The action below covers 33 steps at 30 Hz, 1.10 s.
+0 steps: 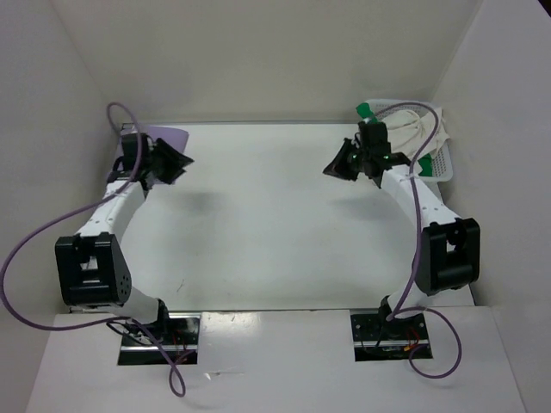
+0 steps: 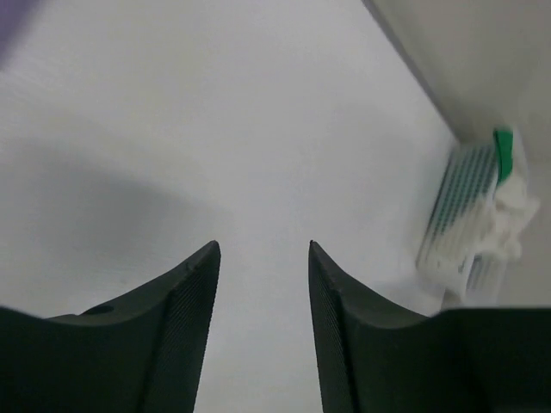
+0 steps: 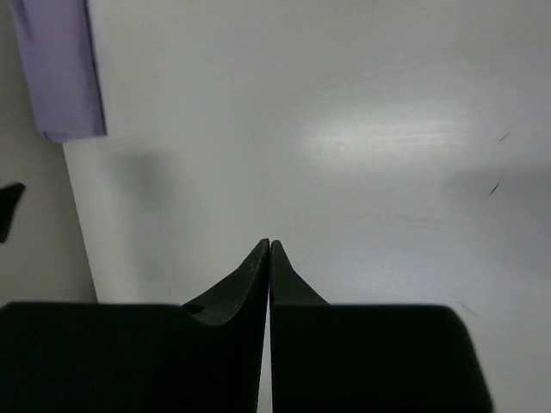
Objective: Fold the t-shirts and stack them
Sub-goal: Grab crumpled tshirt from bin with the right arm
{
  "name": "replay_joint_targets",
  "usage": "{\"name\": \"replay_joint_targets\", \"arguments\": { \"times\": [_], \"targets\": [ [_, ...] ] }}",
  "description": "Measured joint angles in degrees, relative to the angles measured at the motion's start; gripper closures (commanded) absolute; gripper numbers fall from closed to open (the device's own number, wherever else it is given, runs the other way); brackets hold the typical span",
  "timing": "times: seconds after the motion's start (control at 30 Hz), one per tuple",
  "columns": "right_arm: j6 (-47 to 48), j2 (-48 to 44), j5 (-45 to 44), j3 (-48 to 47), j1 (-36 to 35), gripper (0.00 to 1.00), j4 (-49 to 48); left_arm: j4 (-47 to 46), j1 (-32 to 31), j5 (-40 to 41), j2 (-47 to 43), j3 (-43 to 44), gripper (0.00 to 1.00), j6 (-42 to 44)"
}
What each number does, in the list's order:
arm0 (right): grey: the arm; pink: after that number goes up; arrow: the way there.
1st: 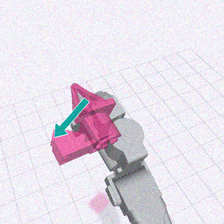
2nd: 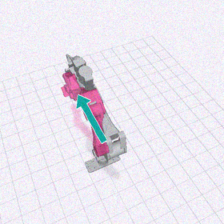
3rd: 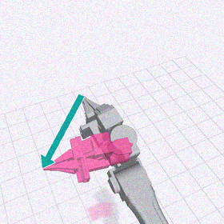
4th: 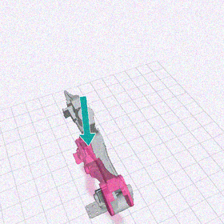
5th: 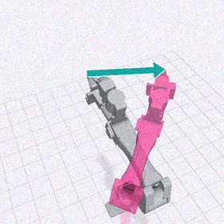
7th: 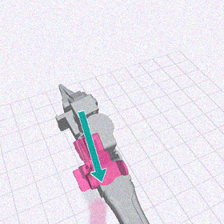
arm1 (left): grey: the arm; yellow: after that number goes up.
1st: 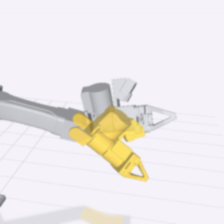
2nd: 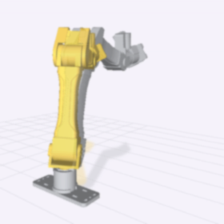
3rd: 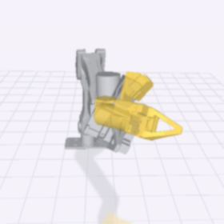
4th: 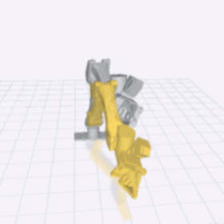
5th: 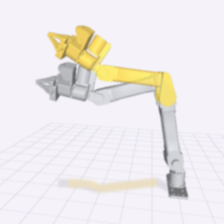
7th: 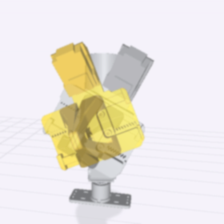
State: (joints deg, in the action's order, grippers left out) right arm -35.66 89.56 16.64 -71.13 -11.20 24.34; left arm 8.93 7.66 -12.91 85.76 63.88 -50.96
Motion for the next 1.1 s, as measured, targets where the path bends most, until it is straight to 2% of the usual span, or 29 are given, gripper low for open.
{"name": "replay_joint_targets", "arguments": {
  "times": [0.1,0.23,0.27,0.3,0.37,0.4,0.43,0.5,0.67,0.83,0.9,0.93,1.0,1.1],
  "targets": [
    [0.7,1.2,-2.0,-6.1,4.3,0.97,0.2,-0.1,-9.3,-1.9,0.0,-0.7,0.48,0.6],
    [1.8,3.6,-7.8,-12.3,12.1,0.93,0.5,0.4,-17.7,-4.9,0.0,-2.1,0.47,2.0],
    [2.1,5.0,-9.0,-14.1,14.3,0.9,0.9,0.5,-19.0,-5.5,0.0,-2.5,0.47,2.7],
    [2.3,6.7,-10.0,-15.7,16.1,0.8,1.0,0.8,-20.2,-6.1,-0.1,-2.9,0.45,3.1],
    [2.6,10.0,-12.8,-18.2,18.9,0.67,1.0,1.4,-22.3,-7.1,-0.2,-3.6,0.44,4.0],
    [2.8,11.6,-14.3,-18.8,20.1,0.55,0.9,1.7,-23.3,-7.6,-0.3,-4.1,0.44,4.3],
    [2.9,13.1,-15.5,-19.2,20.9,0.51,1.0,2.0,-24.0,-8.2,-0.4,-4.5,0.44,4.5],
    [3.5,16.5,-17.0,-20.3,22.1,0.45,1.3,2.4,-25.4,-9.2,-0.6,-5.4,0.43,4.7],
    [4.0,25.6,-18.6,-27.3,24.2,0.44,2.0,3.2,-27.3,-10.7,-0.7,-6.2,0.41,5.8],
    [4.0,32.8,-19.3,-34.7,25.0,0.44,2.8,3.1,-28.1,-11.4,-1.4,-6.2,0.4,6.0],
    [4.1,36.1,-19.0,-38.8,25.1,0.49,3.1,3.1,-28.2,-11.5,-1.4,-6.2,0.4,6.0],
    [4.1,37.8,-18.8,-40.7,25.1,0.57,3.3,3.2,-28.2,-11.5,-1.4,-6.2,0.4,6.0],
    [4.2,40.9,-17.7,-44.2,25.1,0.65,3.7,3.2,-28.2,-11.5,-1.4,-6.2,0.4,6.0],
    [4.0,44.0,-16.0,-47.1,25.1,0.9,4.5,3.7,-28.2,-11.5,-1.4,-6.2,0.4,6.0]
  ]
}}
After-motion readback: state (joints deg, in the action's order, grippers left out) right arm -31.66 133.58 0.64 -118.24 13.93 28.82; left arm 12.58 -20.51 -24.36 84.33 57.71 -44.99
